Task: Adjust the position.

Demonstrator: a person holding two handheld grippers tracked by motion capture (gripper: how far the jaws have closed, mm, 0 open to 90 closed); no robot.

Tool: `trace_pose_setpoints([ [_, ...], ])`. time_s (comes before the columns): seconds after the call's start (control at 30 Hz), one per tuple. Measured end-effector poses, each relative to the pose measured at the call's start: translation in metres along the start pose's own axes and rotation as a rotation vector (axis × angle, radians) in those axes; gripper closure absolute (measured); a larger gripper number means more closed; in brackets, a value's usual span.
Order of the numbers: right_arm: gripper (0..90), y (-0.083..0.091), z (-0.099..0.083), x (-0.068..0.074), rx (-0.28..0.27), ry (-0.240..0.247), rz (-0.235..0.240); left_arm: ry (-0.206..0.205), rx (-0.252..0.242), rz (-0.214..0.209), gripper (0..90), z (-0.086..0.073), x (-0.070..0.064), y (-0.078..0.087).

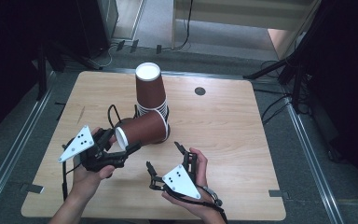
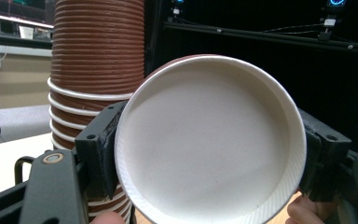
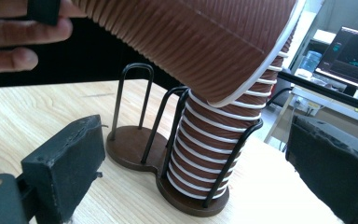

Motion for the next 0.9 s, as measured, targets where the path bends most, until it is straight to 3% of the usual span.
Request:
trace_pose_setpoints([
  [0.1, 5.7, 0.003, 0.002, -0.004, 0.006, -0.075, 0.012, 0.0, -0.019, 0.001, 24.0, -0.003, -0.002, -0.003],
  [0.23, 0.0, 0.007, 0.004, -0.01, 0.065, -0.183, 0.019, 0.003, -0.039, -0.007, 23.9, -0.007, -0.004, -0.009],
  [0.37, 0.0, 0.01, 0.005, -0.019, 0.062, -0.306, -0.006, 0.0, -0.042, -0.021, 23.9, -0.01, -0.007, -0.017],
  [0.5, 0.0, 0.015, 0.006, -0.029, 0.053, -0.39, -0.03, -0.002, -0.041, -0.027, 23.8, -0.014, -0.01, -0.024],
  [0.57, 0.0, 0.019, 0.007, -0.034, 0.038, -0.433, -0.069, -0.033, -0.043, -0.009, 23.8, -0.016, -0.012, -0.029],
  [0.67, 0.0, 0.023, 0.011, -0.042, 0.023, -0.521, -0.12, -0.05, -0.059, -0.021, 23.8, -0.017, -0.017, -0.035],
  [0.9, 0.0, 0.03, 0.011, -0.053, 0.026, -0.749, -0.156, -0.047, -0.075, -0.04, 23.8, -0.024, -0.021, -0.047],
])
Point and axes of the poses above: each handheld gripper's, and its own axes: y roughly backward along the jaws, z roughly out of its top, x roughly to its left, the point moved 3 cm from there along -y, roughly forward along the jaws, and after that the axes turned 3 degrees about -x, right-handed, at the moved point
